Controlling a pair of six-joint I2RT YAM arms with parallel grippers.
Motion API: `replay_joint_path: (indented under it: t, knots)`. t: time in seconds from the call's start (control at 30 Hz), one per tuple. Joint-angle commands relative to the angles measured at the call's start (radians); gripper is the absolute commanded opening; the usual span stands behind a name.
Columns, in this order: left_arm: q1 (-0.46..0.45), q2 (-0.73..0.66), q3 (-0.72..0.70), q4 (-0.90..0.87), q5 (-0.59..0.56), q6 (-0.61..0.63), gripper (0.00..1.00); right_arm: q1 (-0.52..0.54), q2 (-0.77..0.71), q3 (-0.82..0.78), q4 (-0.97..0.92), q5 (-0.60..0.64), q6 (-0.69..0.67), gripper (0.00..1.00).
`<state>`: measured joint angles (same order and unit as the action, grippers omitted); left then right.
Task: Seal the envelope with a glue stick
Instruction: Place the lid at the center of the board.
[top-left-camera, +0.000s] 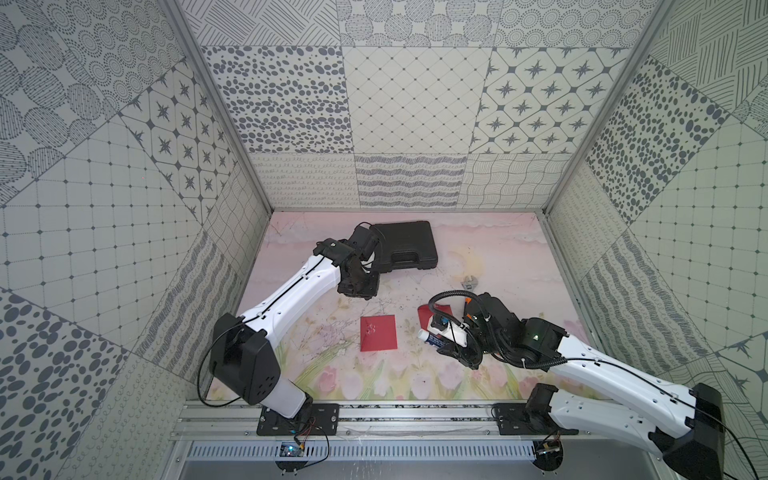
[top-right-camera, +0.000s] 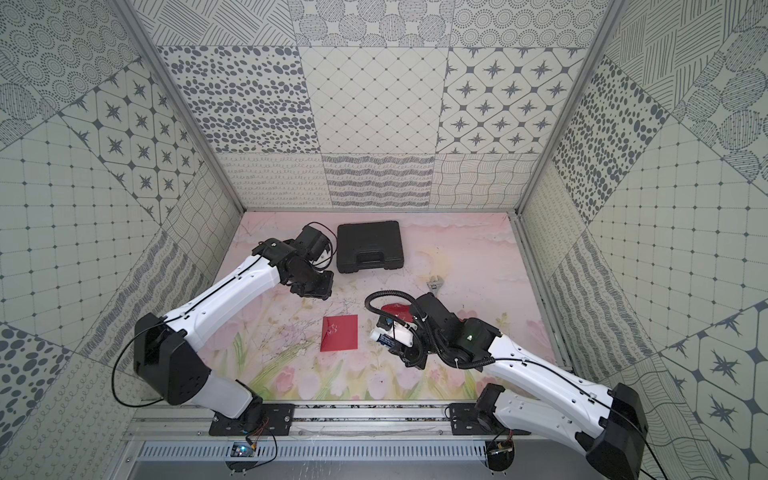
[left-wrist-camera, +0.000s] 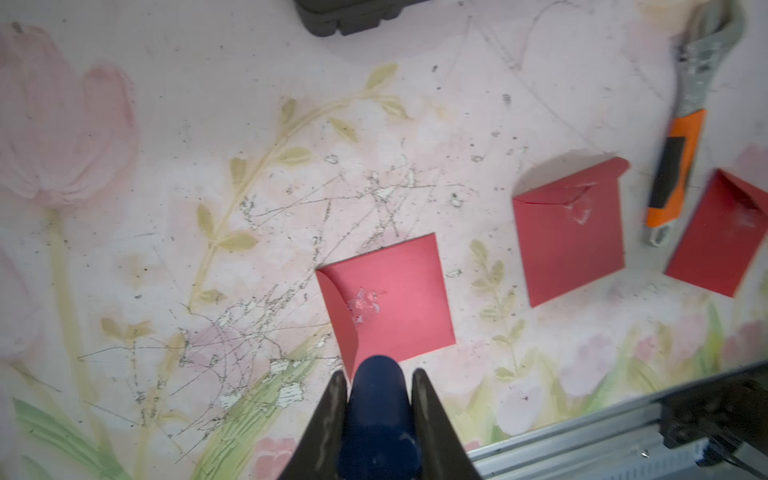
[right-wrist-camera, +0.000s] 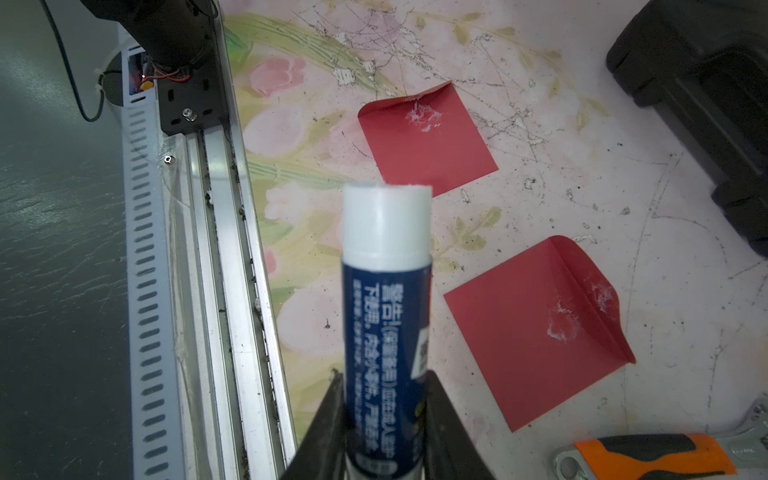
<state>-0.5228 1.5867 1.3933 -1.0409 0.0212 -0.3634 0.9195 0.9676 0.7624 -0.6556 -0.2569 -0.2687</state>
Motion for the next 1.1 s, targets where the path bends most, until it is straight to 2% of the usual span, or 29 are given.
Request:
replay_joint_path:
  t: [0.0,0.2,0.5,0.87,1.07]
  knots:
    - [0.070,0.134,0.049,-0.114,-0.227,0.056,0.17,0.004,-0.019,0.005,0.016,0.006,0.009,0.00]
    - [0.148,0.238,0.044,-0.031,-0.199,0.047,0.21,0.006,-0.017,-0.001,0.025,0.003,0.011,0.00]
    - [0.203,0.395,0.037,0.053,-0.152,0.024,0.23,0.005,-0.005,-0.006,0.030,0.002,0.009,0.00]
    - [0.235,0.432,-0.024,0.182,-0.058,0.007,0.29,0.005,0.006,-0.006,0.030,-0.002,0.014,0.00]
    - [0.238,0.422,-0.053,0.201,-0.056,0.001,0.35,0.006,0.008,-0.001,0.028,0.001,0.012,0.00]
